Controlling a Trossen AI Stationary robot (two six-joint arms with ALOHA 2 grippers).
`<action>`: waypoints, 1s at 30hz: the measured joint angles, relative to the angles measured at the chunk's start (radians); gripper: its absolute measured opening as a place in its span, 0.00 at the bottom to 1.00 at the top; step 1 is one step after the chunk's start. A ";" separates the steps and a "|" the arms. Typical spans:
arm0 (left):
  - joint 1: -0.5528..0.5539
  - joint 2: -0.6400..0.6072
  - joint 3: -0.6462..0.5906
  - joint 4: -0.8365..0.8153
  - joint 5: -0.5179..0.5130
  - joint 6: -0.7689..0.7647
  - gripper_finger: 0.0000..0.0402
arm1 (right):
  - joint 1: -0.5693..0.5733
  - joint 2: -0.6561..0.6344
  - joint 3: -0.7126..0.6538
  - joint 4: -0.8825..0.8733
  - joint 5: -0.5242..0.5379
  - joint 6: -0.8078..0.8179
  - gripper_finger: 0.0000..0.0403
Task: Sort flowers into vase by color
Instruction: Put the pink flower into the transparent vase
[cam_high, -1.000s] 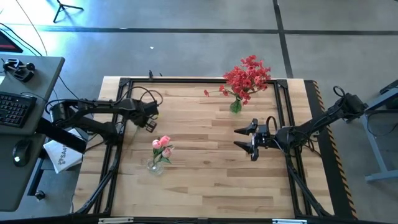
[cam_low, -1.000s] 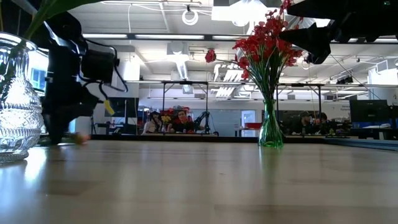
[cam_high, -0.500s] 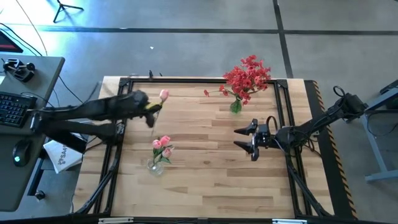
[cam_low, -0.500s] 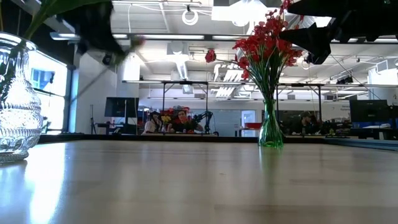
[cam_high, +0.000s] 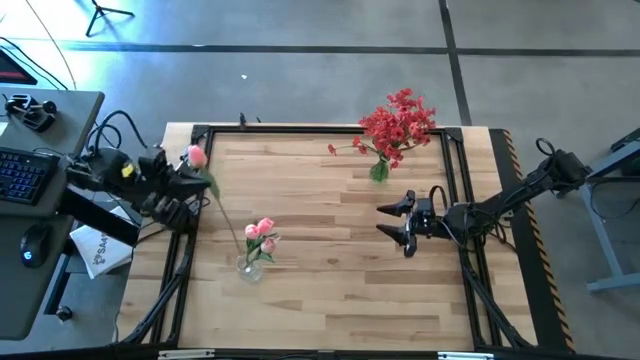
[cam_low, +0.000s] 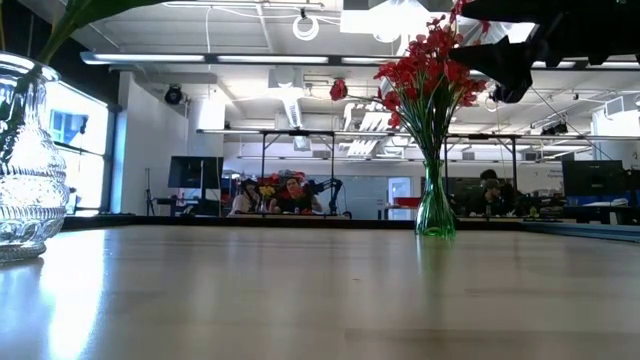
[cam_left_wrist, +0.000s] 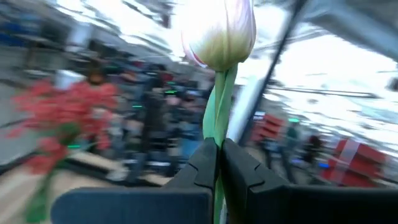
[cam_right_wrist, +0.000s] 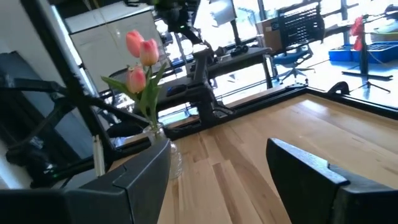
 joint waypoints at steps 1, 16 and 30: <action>-0.021 0.002 0.000 0.015 0.022 0.000 0.00 | 0.000 0.000 0.000 0.000 0.013 0.003 0.64; -0.326 0.291 -0.001 0.060 -0.277 0.129 0.00 | 0.000 0.000 0.000 0.024 0.037 0.005 0.64; -0.633 0.328 -0.001 0.261 -0.565 0.330 0.00 | -0.003 0.000 0.000 0.022 0.042 -0.002 0.64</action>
